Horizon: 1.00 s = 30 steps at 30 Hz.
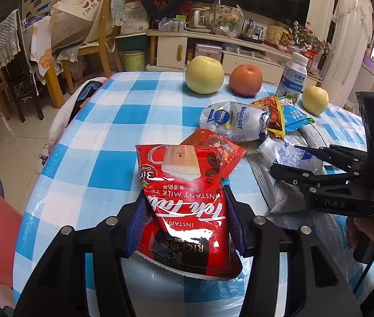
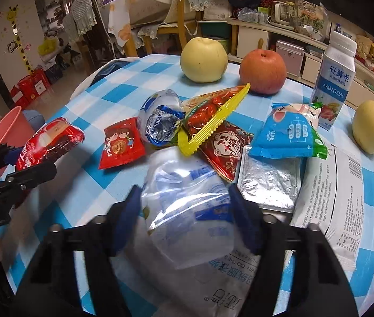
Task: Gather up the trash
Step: 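Grasp the red Tea Time packet with the left gripper while the right grasps the white Magicday bag, then carry the red packet and white bag over the pink bucket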
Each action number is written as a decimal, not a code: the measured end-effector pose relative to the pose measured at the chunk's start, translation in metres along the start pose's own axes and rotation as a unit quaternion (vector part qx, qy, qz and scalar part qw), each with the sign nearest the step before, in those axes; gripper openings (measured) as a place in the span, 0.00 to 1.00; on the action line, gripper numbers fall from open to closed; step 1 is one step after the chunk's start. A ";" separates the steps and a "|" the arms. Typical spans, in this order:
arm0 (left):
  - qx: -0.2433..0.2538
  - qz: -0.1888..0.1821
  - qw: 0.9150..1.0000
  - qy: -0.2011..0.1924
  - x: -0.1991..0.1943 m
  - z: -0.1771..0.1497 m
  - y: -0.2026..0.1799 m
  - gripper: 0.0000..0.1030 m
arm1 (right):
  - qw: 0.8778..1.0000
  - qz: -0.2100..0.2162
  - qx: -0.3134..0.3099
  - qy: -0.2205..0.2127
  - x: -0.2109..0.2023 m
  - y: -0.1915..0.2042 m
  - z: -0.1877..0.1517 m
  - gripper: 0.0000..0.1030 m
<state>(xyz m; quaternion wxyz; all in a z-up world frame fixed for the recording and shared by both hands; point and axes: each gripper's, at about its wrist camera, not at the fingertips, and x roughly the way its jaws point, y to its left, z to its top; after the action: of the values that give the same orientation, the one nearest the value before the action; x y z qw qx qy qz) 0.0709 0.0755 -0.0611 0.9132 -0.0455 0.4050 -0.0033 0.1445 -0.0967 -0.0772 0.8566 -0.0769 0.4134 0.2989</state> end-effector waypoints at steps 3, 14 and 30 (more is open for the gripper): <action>-0.001 -0.004 1.000 -0.002 -0.001 0.001 0.000 0.53 | 1.000 -0.005 -0.002 0.003 -0.002 0.000 -0.001 0.62; -0.002 -0.005 1.000 -0.011 -0.007 0.001 0.000 0.53 | 0.999 -0.024 -0.003 -0.022 -0.032 0.003 -0.005 0.62; 0.012 -0.011 1.000 -0.019 -0.018 0.001 -0.006 0.53 | 0.997 -0.050 0.000 -0.055 -0.084 0.007 -0.008 0.62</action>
<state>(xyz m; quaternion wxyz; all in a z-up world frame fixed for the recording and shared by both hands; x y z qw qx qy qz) 0.0596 0.0703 -0.0463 0.9212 -0.0392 0.3868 -0.0171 0.0947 -0.1316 -0.0182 0.8918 -0.0810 0.3617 0.2596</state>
